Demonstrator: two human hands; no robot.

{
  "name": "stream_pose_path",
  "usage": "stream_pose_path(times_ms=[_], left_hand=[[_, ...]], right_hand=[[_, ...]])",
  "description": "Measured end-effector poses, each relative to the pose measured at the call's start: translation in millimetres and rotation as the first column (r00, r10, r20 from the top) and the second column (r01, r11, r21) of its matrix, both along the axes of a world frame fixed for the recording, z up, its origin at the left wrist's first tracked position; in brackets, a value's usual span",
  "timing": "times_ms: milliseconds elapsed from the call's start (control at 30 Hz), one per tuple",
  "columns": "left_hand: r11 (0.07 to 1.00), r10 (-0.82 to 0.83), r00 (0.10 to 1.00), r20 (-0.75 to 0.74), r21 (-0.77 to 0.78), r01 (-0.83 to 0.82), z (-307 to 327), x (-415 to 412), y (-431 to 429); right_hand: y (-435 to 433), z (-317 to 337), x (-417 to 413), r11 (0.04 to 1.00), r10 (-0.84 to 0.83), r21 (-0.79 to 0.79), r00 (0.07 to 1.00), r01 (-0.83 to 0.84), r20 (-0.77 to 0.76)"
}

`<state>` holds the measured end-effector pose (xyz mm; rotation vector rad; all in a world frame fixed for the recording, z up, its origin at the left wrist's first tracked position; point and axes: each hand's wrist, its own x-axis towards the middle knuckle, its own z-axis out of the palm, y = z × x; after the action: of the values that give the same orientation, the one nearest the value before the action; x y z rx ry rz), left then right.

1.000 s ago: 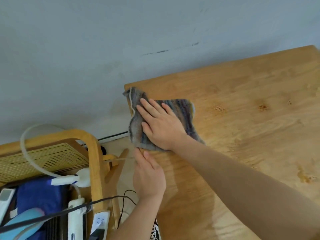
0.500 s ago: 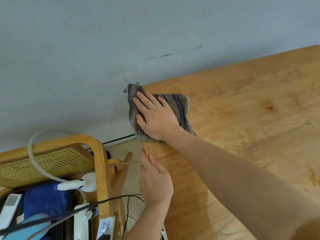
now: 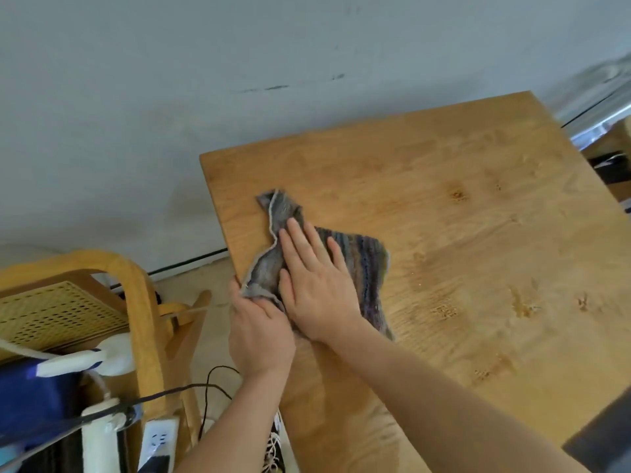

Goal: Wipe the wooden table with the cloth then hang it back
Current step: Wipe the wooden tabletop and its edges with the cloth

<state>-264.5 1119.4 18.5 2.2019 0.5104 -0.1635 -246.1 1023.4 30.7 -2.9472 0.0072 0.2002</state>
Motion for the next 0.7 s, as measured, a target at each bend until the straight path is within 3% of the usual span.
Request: stream_pose_path(times_ms=[133,300,367,533,700], left_hand=[[1.000,0.008,1.000,-0.019,-0.029,-0.009,2,1,0],[1.000,0.000,0.999,0.047,0.004,0.000,2,7,-2],[1.000,0.004,0.999,0.045,-0.012,-0.004,3,3,-2],[0.999,0.029,0.999,-0.027,-0.032,-0.030,11,5,-4],[0.999,-0.007,1.000,-0.023,-0.040,0.006,6,5,0]], right_hand=[[-20,1,-15,0.991,0.137,0.006,0.990,-0.137,-0.034],[-24,-5,76,0.997,-0.077,-0.014,0.996,0.078,0.045],[-18,-9,55,0.996,-0.088,-0.005,0.995,0.088,0.055],[-10,-3,-85,0.998,0.065,-0.008,0.998,-0.065,-0.011],[-18,-6,-29,0.999,-0.047,0.020,0.998,0.046,0.044]])
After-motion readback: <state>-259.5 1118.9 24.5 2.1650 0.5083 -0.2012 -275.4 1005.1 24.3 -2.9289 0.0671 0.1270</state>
